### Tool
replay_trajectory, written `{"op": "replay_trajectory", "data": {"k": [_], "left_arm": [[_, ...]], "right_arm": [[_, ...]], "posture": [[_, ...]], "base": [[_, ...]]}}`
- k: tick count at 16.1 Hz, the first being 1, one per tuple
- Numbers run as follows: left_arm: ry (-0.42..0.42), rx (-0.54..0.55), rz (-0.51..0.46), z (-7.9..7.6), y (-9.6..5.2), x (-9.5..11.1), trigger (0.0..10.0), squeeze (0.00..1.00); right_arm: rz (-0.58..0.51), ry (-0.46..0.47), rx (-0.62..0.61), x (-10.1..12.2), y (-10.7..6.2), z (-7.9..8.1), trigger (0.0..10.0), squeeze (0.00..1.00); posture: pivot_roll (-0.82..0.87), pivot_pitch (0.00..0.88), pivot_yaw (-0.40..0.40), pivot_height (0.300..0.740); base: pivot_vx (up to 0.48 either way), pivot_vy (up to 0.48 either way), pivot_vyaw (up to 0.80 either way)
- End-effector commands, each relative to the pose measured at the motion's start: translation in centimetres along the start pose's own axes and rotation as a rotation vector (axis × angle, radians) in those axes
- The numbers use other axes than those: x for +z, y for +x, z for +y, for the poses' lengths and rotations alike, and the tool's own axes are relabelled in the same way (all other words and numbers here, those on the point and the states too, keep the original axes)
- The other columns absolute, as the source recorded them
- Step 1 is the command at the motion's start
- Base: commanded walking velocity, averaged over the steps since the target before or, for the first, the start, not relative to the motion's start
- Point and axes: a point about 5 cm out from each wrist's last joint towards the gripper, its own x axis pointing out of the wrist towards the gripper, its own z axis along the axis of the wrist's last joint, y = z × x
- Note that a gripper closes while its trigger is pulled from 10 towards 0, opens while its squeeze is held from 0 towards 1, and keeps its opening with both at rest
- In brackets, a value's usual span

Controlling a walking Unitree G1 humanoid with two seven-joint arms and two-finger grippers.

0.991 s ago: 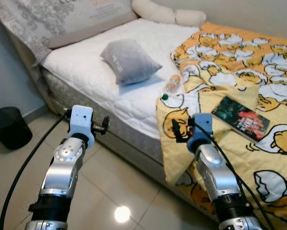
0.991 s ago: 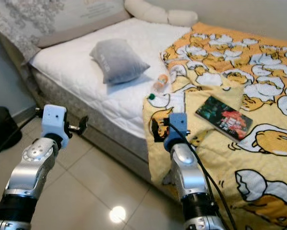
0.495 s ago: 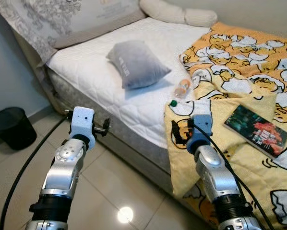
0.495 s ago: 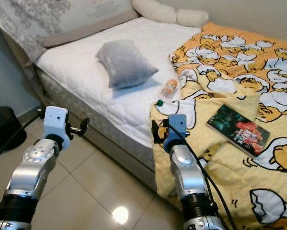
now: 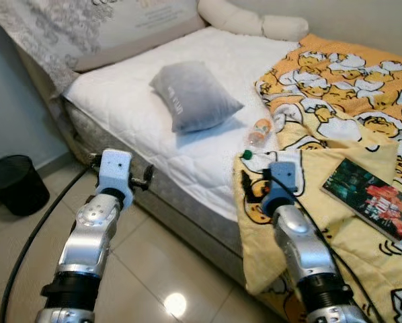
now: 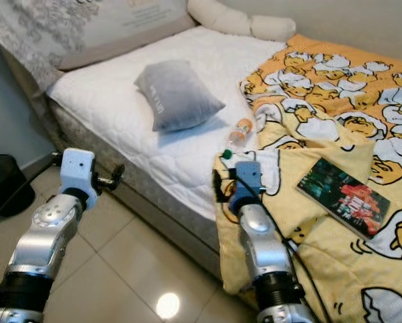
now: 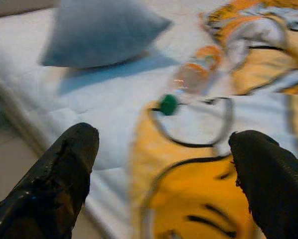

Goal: Clean up the room

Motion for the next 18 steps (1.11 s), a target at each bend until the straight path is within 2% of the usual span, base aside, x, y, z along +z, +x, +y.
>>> {"op": "replay_trajectory", "data": {"k": [1, 18], "left_arm": [[0.016, 0.006, -0.005, 0.42, 0.0, 0.2, 10.0, 0.0], [0.023, -0.003, 0.0, 0.14, -0.03, 0.05, 10.0, 0.0]], "right_arm": [[-0.021, -0.003, 0.001, 0.56, 0.19, 0.15, 10.0, 1.0], [-0.013, -0.006, -0.007, 0.42, 0.22, 0.07, 10.0, 1.0]], "posture": [[-0.06, 0.0, 0.034, 0.74], [-0.06, 0.0, 0.034, 0.74]], "base": [[0.36, 0.0, 0.0], [0.361, 0.0, 0.0]]}}
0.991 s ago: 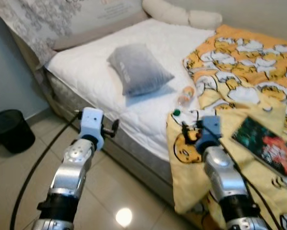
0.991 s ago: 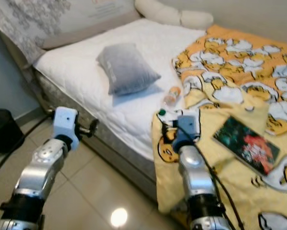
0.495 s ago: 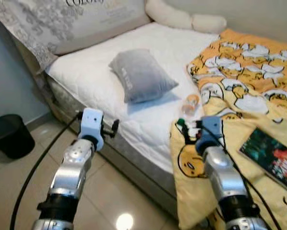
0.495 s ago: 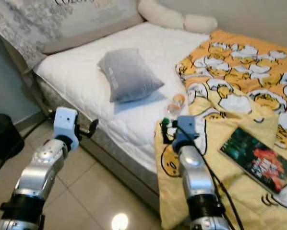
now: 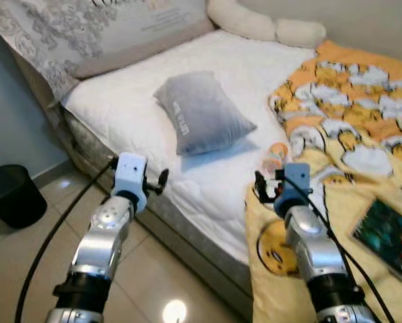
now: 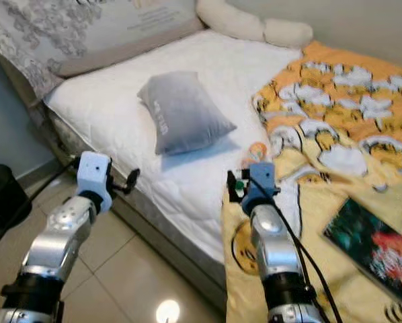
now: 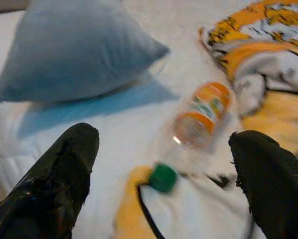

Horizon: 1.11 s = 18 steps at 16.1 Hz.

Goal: Clean up the room

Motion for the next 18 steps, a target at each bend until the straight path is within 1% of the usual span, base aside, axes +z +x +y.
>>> {"op": "replay_trajectory", "data": {"k": [1, 5, 8, 9, 10, 11, 12, 13, 15, 17, 18], "left_arm": [[0.012, 0.031, -0.001, 1.0, -0.2, 0.2, 10.0, 0.0], [0.016, 0.03, -0.003, 1.1, -0.2, 0.2, 10.0, 0.0], [0.052, -0.011, -0.005, 0.6, -0.3, 0.3, 10.0, 0.0], [0.08, -0.05, -0.004, 0.4, -0.7, 0.3, 10.0, 0.0], [0.12, -0.068, -0.001, 0.6, -1.3, 0.2, 10.0, 0.0], [0.121, -0.065, 0.003, 1.0, -1.7, 0.0, 10.0, 0.0], [0.117, -0.063, 0.003, 1.0, -1.9, -0.1, 10.0, 0.0], [0.114, -0.056, 0.002, 1.2, -2.2, -0.2, 10.0, 0.0], [0.098, -0.05, 0.011, 0.8, -2.6, -0.6, 10.0, 0.0], [0.114, -0.082, 0.007, 0.2, -2.6, -0.5, 10.0, 0.0], [0.115, -0.091, -0.006, -0.1, -2.6, -0.3, 10.0, 0.0]], "right_arm": [[-0.013, 0.008, 0.027, 0.4, 0.2, 1.1, 10.0, 1.0], [-0.012, 0.009, 0.026, 0.4, 0.2, 1.1, 10.0, 1.0], [-0.01, 0.007, 0.022, 0.3, 0.1, 0.8, 10.0, 1.0], [-0.011, 0.008, 0.017, 0.2, -0.2, 0.4, 10.0, 1.0], [-0.021, 0.023, 0.02, 0.3, -0.6, 0.0, 10.0, 1.0], [-0.039, 0.04, 0.023, 0.4, -1.0, -0.2, 10.0, 1.0], [-0.045, 0.043, 0.02, 0.5, -1.1, -0.4, 10.0, 1.0], [-0.061, 0.074, 0.0, 0.5, -1.4, -0.9, 10.0, 1.0], [-0.038, 0.064, -0.038, -0.2, -1.7, -1.6, 10.0, 1.0], [-0.025, 0.046, -0.058, -0.2, -1.5, -1.9, 10.0, 1.0], [-0.017, 0.037, -0.096, 0.0, -1.3, -2.6, 10.0, 1.0]], "posture": [[-0.06, 0.0, 0.034, 0.74], [-0.06, 0.0, 0.034, 0.74], [-0.04, 0.0, 0.014, 0.74], [-0.02, 0.0, -0.005, 0.74], [-0.01, 0.0, -0.015, 0.74], [-0.01, 0.0, -0.016, 0.74], [-0.01, 0.0, -0.016, 0.74], [-0.01, 0.0, -0.018, 0.74], [-0.01, 0.0, -0.022, 0.74], [-0.02, 0.0, -0.013, 0.74], [-0.03, 0.0, -0.01, 0.74]], "base": [[0.364, 0.0, 0.0], [0.363, 0.0, 0.0], [0.0, 0.0, 0.0], [0.0, 0.0, 0.0], [0.0, 0.0, 0.0], [0.0, 0.0, 0.0], [0.0, 0.0, 0.0], [0.0, 0.0, 0.0], [0.0, 0.0, 0.0], [0.0, 0.0, 0.0], [0.0, 0.0, 0.0]]}}
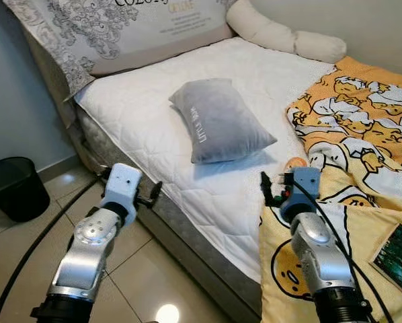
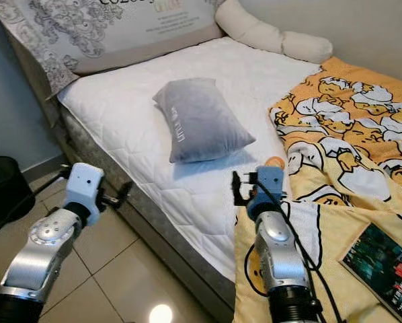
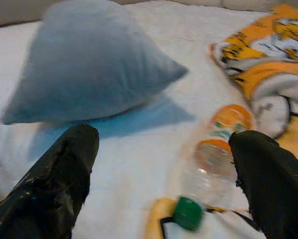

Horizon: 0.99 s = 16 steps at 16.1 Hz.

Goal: Clean up the room

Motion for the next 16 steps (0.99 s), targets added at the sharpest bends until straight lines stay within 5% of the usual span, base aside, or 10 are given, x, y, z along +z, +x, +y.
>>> {"op": "replay_trajectory", "data": {"k": [1, 7, 12, 16], "left_arm": [[0.011, -0.01, -0.013, -0.4, -0.1, 0.4, 10.0, 0.0], [0.052, -0.058, -0.017, -1.5, -0.1, 0.5, 10.0, 0.0], [0.119, -0.218, -0.041, -1.5, -0.7, 2.3, 10.0, 0.0], [0.177, -0.397, 0.024, -1.4, -4.8, 2.4, 10.0, 0.0]], "right_arm": [[0.01, 0.006, -0.068, 0.3, 0.3, -1.4, 10.0, 1.0], [0.055, 0.028, -0.14, -0.4, 0.9, -2.4, 10.0, 1.0], [0.155, 0.062, -0.17, 2.0, 5.4, -2.8, 10.0, 1.0], [0.194, 0.07, -0.271, 3.6, 6.6, -3.8, 10.0, 1.0]], "posture": [[-0.03, 0.0, -0.008, 0.74], [0.0, 0.0, -0.018, 0.74], [0.05, 0.0, 0.004, 0.74], [0.12, 0.0, 0.019, 0.74]], "base": [[0.0, 0.0, 0.0], [0.0, 0.0, 0.0], [0.0, 0.0, 0.0], [0.0, 0.0, 0.0]]}}
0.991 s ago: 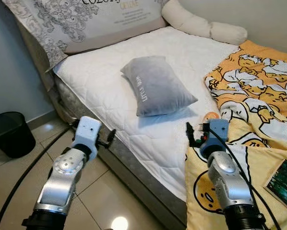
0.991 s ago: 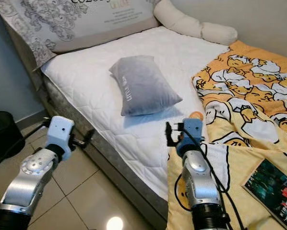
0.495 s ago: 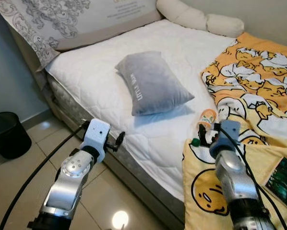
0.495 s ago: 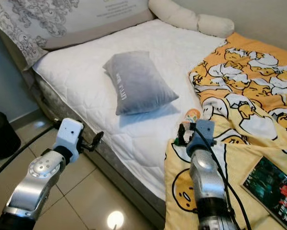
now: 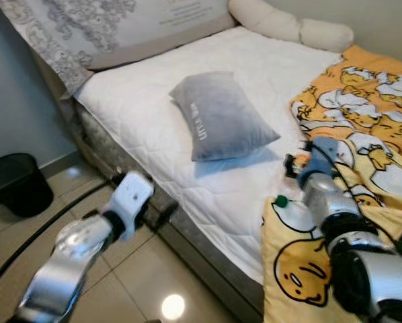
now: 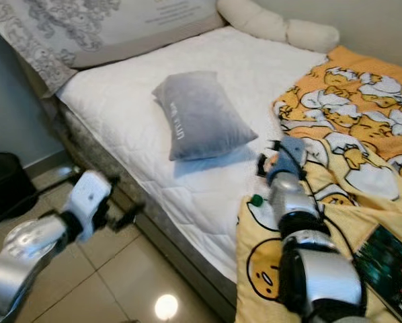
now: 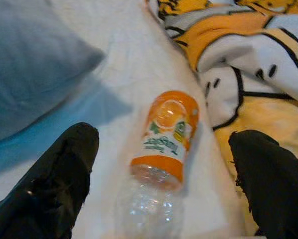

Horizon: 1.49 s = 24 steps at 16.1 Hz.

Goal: Clean up the room

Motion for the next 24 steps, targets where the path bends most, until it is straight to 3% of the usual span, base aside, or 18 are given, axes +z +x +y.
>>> {"op": "replay_trajectory", "data": {"k": [1, 5, 6, 9, 12, 13, 14, 24], "left_arm": [[0.012, -0.039, -0.017, -0.3, -0.7, 0.9, 10.0, 0.0], [0.047, -0.072, 0.033, 0.3, -3.5, 1.8, 10.0, 0.0], [0.051, -0.087, 0.045, 0.5, -4.3, 2.4, 10.0, 0.0], [0.064, -0.125, 0.063, 0.2, -5.5, 3.5, 10.0, 0.0], [0.05, -0.143, 0.101, -0.6, -7.0, 3.6, 10.0, 0.0], [0.043, -0.141, 0.113, -0.6, -7.3, 3.6, 10.0, 0.0], [0.037, -0.141, 0.122, -0.6, -7.6, 3.6, 10.0, 0.0], [0.01, -0.152, 0.138, -1.2, -7.8, 4.2, 10.0, 0.0]], "right_arm": [[-0.001, -0.005, -0.018, 0.3, 0.1, 0.0, 10.0, 1.0], [0.04, -0.008, -0.056, -0.4, 0.2, -0.9, 10.0, 1.0], [0.07, 0.017, -0.053, -1.0, 0.2, -0.8, 10.0, 0.0], [0.13, -0.003, -0.068, -2.2, 0.0, -0.8, 10.0, 0.0], [0.178, 0.066, -0.103, -3.3, -0.2, -1.0, 8.5, 0.0], [0.185, 0.082, -0.099, -3.5, -0.2, -0.9, 4.7, 0.0], [0.192, 0.098, -0.095, -3.6, -0.2, -0.8, 0.0, 0.0], [0.232, 0.168, -0.11, -4.3, -0.4, -0.9, 0.0, 0.0]], "posture": [[0.12, 0.0, 0.019, 0.74], [0.22, 0.068, 0.006, 0.74], [0.24, 0.102, 0.014, 0.74], [0.28, 0.156, 0.025, 0.74], [0.32, 0.187, 0.037, 0.74], [0.32, 0.2, 0.041, 0.74], [0.32, 0.21, 0.041, 0.74], [0.31, 0.202, 0.041, 0.74]], "base": [[0.0, 0.0, 0.0], [0.0, 0.0, 0.0], [0.0, 0.0, 0.0], [0.0, 0.0, 0.0], [0.0, 0.0, 0.0], [0.0, 0.0, 0.0], [0.0, 0.0, 0.0], [0.0, 0.0, 0.0]]}}
